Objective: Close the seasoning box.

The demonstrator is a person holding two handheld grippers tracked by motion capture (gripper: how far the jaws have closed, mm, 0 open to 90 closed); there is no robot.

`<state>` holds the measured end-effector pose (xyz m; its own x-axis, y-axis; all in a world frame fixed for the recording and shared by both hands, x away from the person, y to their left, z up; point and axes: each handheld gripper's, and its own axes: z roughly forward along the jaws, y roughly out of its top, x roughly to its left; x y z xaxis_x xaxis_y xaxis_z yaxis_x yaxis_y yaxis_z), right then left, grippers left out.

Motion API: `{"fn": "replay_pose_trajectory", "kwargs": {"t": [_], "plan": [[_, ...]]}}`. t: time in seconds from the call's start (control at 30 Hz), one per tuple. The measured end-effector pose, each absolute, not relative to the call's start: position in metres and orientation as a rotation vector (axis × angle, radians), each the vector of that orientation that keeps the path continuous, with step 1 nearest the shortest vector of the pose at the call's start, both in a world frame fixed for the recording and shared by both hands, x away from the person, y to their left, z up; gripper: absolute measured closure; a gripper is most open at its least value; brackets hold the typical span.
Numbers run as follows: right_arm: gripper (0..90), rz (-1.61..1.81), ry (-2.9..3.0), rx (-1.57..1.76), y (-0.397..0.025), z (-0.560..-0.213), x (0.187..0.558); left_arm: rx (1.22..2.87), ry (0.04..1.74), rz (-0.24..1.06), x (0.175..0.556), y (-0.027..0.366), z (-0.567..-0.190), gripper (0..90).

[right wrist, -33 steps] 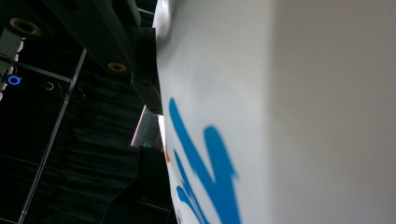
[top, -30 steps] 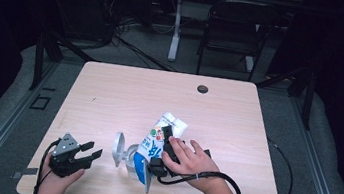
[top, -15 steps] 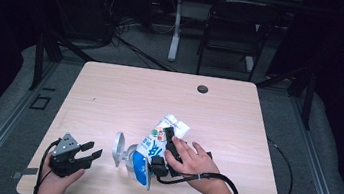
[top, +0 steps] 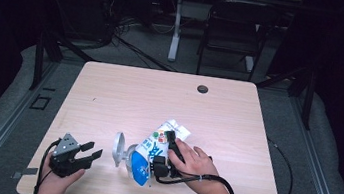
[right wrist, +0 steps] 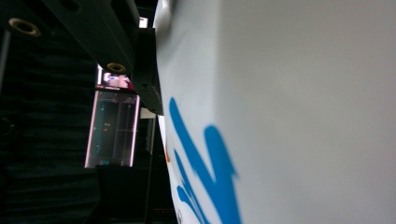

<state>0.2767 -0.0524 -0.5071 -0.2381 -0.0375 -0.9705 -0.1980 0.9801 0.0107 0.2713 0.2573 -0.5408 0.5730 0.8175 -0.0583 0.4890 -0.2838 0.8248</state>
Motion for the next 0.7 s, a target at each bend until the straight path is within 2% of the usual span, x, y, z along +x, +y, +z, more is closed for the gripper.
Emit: {"fn": "replay_pose_trajectory", "kwargs": {"t": [0.7], "plan": [[77.9, 0.355, 2.004, 0.087, -0.064, -0.516, 0.282, 1.946, 1.048, 0.480, 0.272, 0.257, -0.541, 54.6]]}}
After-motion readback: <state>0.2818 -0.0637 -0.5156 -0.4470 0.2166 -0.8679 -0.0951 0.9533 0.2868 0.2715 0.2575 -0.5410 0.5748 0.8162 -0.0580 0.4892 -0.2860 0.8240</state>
